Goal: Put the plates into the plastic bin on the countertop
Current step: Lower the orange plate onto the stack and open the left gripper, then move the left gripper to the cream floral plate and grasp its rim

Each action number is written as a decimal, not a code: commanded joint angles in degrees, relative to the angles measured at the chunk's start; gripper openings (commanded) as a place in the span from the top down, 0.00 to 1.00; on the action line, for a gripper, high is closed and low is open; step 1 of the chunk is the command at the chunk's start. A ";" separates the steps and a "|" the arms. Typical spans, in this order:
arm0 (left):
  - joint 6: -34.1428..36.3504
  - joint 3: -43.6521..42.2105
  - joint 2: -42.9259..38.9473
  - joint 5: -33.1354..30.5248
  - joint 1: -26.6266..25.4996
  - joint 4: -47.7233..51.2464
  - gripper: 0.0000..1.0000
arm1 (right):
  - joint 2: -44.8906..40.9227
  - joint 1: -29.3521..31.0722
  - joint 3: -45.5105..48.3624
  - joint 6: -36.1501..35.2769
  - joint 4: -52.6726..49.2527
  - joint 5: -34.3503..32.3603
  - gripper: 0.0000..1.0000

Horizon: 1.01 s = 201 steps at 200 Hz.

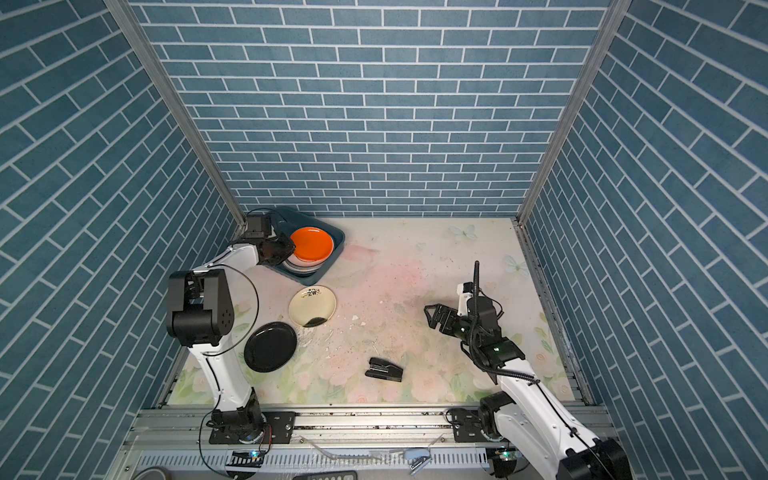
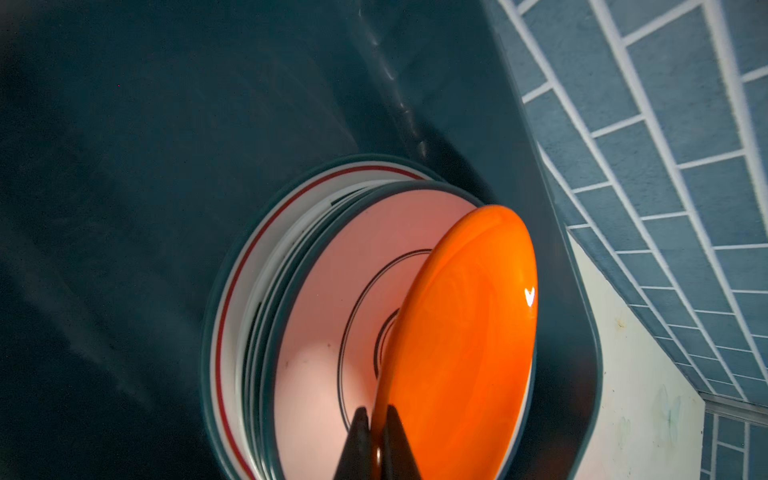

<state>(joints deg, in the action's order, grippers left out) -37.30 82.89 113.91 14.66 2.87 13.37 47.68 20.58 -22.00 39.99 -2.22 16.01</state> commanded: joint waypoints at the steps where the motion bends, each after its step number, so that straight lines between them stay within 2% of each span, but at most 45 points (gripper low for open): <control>1: 1.67 2.77 0.49 0.56 0.55 1.79 0.74 | 0.12 -0.23 -0.21 -1.53 -1.03 -0.81 0.05; 10: 2.33 2.93 0.22 0.34 0.55 1.73 0.54 | 0.24 -0.25 -0.32 -1.43 -1.10 -0.88 0.05; 22: 3.23 2.94 -0.65 -0.89 0.54 2.05 0.33 | 0.44 -0.36 -0.57 -1.43 -1.29 -0.89 0.05; 34: 4.27 2.54 -2.03 -2.19 0.49 2.14 0.04 | 0.65 -0.40 -0.76 -1.40 -1.27 -0.93 0.05; 37: 4.57 2.35 -2.51 -2.70 0.55 2.20 0.01 | 0.66 -0.37 -0.76 -1.40 -1.29 -0.95 0.05; 86: 6.74 -5.31 -13.35 -9.07 0.46 2.88 0.00 | 3.10 -0.45 -1.28 -0.84 1.01 0.48 0.04; 156: 7.46 -29.69 -36.25 -16.50 0.20 4.31 0.00 | 6.34 -0.54 -3.25 -3.04 1.89 2.86 0.05; 179: 7.63 -34.23 -40.69 -17.22 0.93 8.33 0.00 | 7.55 -0.63 -4.32 -3.60 1.69 3.15 0.05; 201: 7.37 -38.38 -44.61 -14.47 1.26 8.67 0.00 | 8.35 -0.75 -4.54 -3.54 2.48 3.50 0.04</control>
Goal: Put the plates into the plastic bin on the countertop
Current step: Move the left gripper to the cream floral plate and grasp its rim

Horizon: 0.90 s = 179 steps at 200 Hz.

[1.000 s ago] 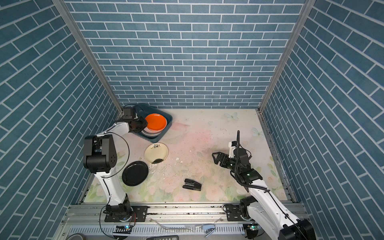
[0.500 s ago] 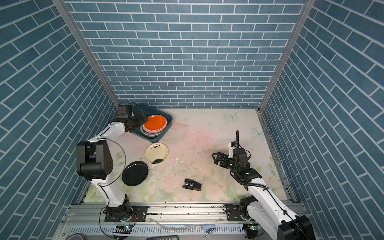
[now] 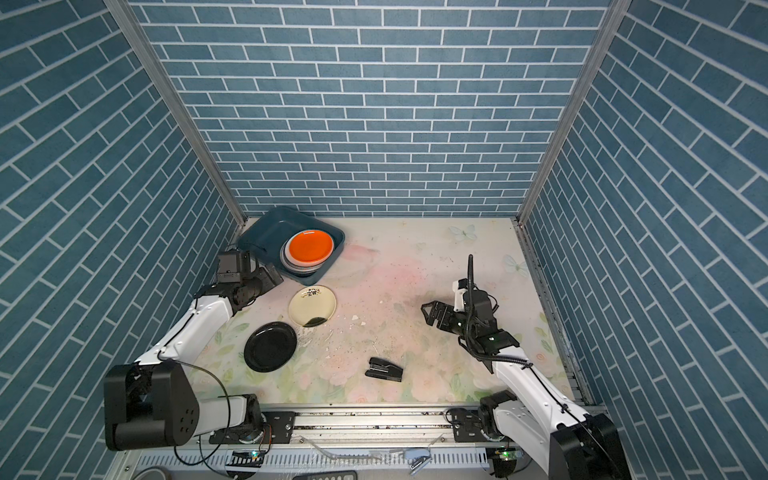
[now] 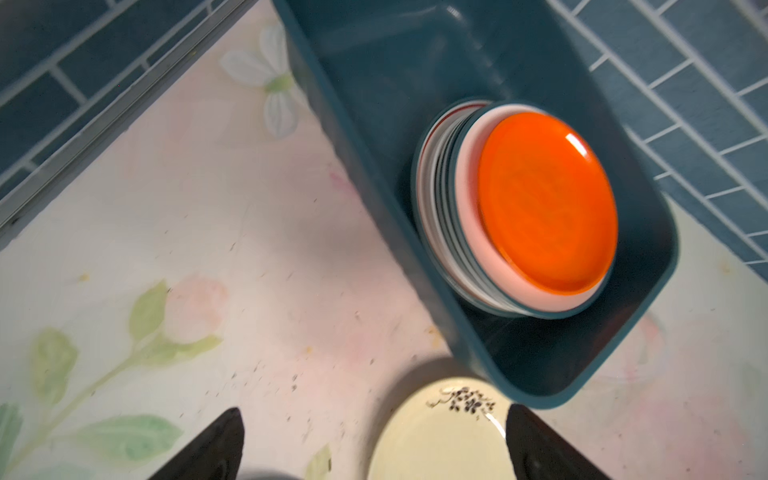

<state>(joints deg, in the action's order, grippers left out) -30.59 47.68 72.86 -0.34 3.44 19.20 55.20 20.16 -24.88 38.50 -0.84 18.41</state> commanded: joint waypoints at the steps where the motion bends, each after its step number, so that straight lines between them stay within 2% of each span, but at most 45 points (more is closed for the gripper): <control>1: 0.64 -3.41 -3.72 0.69 0.69 2.76 0.00 | 0.85 -0.36 -1.70 -2.04 1.15 1.10 0.04; 37: 0.35 -7.49 -6.17 10.36 0.67 1.57 0.00 | 1.67 -0.54 -2.01 -2.02 1.11 1.88 0.04; 81: 0.21 -11.07 -4.04 17.27 0.69 -4.10 0.01 | 0.92 -0.66 -1.83 -1.68 0.86 1.98 0.04; 124: -2.02 -12.86 1.68 22.37 0.69 -11.68 0.10 | -0.64 -0.65 -2.36 -1.81 -0.48 2.73 0.05; 156: -2.54 -12.74 4.92 23.80 0.68 -14.61 0.22 | -1.17 -0.65 -2.65 -1.57 0.45 7.59 0.05; 179: -2.36 -12.26 7.72 24.02 0.77 -14.77 0.25 | -1.35 -0.72 -2.11 -0.73 1.19 8.51 0.04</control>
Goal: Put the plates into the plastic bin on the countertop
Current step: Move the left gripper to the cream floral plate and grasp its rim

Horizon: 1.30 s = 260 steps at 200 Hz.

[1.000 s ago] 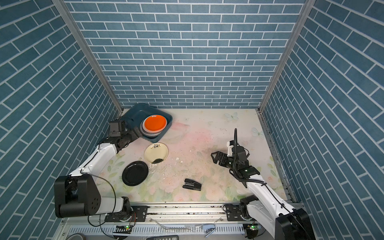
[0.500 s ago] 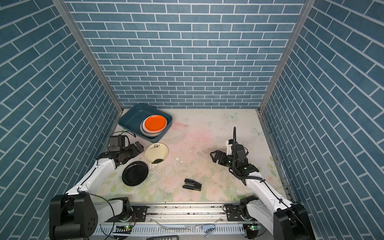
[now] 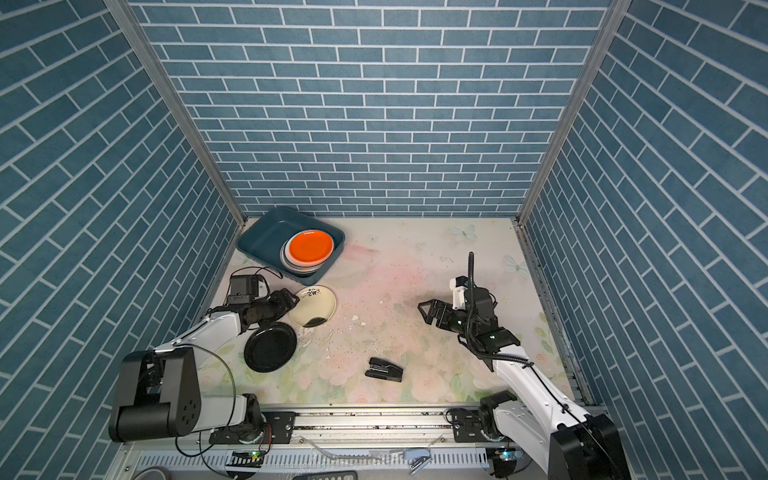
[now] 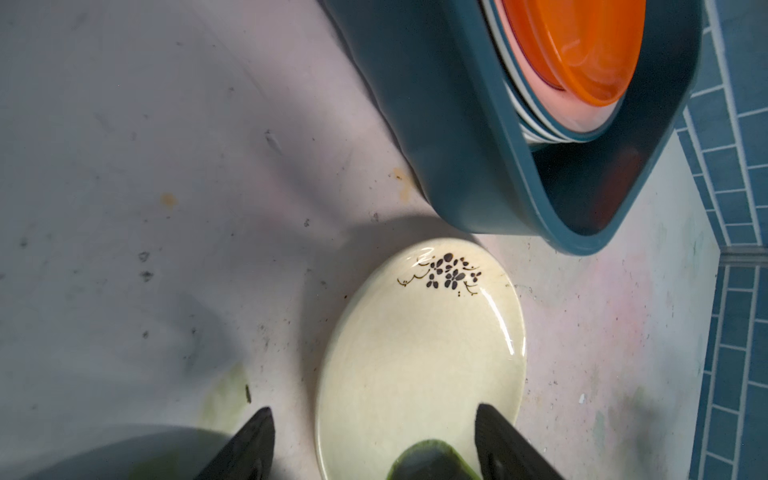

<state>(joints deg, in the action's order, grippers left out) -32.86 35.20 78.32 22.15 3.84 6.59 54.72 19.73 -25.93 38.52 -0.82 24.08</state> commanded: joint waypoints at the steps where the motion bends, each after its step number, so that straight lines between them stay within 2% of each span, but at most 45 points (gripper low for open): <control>1: -0.09 0.22 2.40 1.55 0.38 -2.22 0.25 | -0.90 -0.25 -1.06 -0.74 1.21 2.83 0.04; 59: 0.23 0.70 6.69 2.87 0.47 -3.44 0.41 | -0.32 -0.20 -0.77 1.18 2.23 2.57 0.04; 87: 0.62 0.99 8.71 3.80 0.82 -4.36 0.55 | -0.12 -0.22 -0.77 1.86 2.20 1.76 0.05; 159: 0.51 0.66 12.70 5.54 0.98 -7.81 0.81 | -0.19 -0.23 -0.76 3.18 2.23 0.74 0.05; 170: 0.52 0.68 12.97 5.72 1.00 -7.95 0.91 | -0.23 -0.23 -0.78 3.23 2.14 0.62 0.05; 181: 0.42 0.42 12.97 6.32 0.99 -8.75 0.95 | -0.20 -0.21 -0.73 3.55 2.16 0.37 0.05; 202: 0.18 0.31 12.46 6.59 1.00 -8.79 1.00 | -0.48 -0.23 -0.46 4.87 2.64 0.23 0.05; 260: -1.16 -0.93 10.23 8.37 1.00 -10.11 1.00 | -0.05 -0.19 -0.33 7.06 4.68 1.22 0.05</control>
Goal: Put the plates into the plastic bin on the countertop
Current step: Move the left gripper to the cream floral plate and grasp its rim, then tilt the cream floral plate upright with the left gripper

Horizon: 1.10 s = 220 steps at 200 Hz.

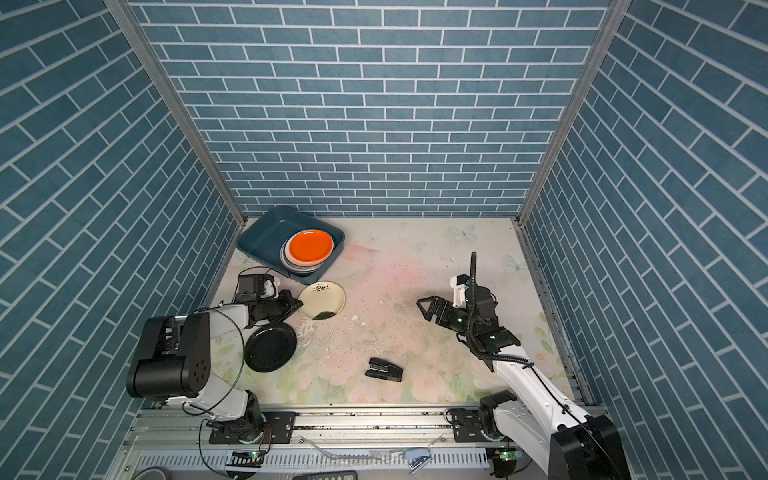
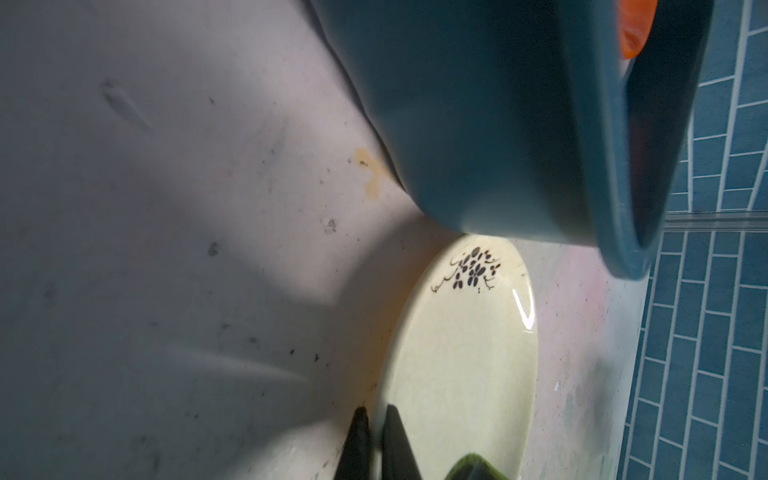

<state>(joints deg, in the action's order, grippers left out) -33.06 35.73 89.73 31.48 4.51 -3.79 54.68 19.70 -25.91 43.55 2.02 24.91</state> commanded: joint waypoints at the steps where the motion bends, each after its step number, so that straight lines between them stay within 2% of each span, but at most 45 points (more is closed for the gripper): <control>1: -1.00 -1.49 -1.25 -0.89 0.32 0.19 1.00 | 0.04 -0.14 -0.36 2.09 1.84 0.40 0.05; 47: -2.47 -1.92 -1.25 0.45 0.32 -2.33 1.00 | 0.43 -0.19 0.17 4.76 3.76 1.48 0.05; 90: -6.39 -1.82 1.10 4.74 0.16 -8.12 1.00 | 0.39 -0.19 -0.36 5.56 3.80 1.29 0.05; 133: -7.12 -2.42 1.08 5.30 -0.29 -9.65 1.00 | 0.88 -0.19 -0.72 6.80 4.26 1.20 0.05; 220: -7.72 -1.05 -1.95 3.42 -6.14 -8.08 1.00 | 1.89 -0.18 -0.99 9.01 5.71 1.45 0.05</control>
<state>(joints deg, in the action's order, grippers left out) -40.38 33.80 89.82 35.20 -0.03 -11.46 56.14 19.70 -25.91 50.78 6.04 25.74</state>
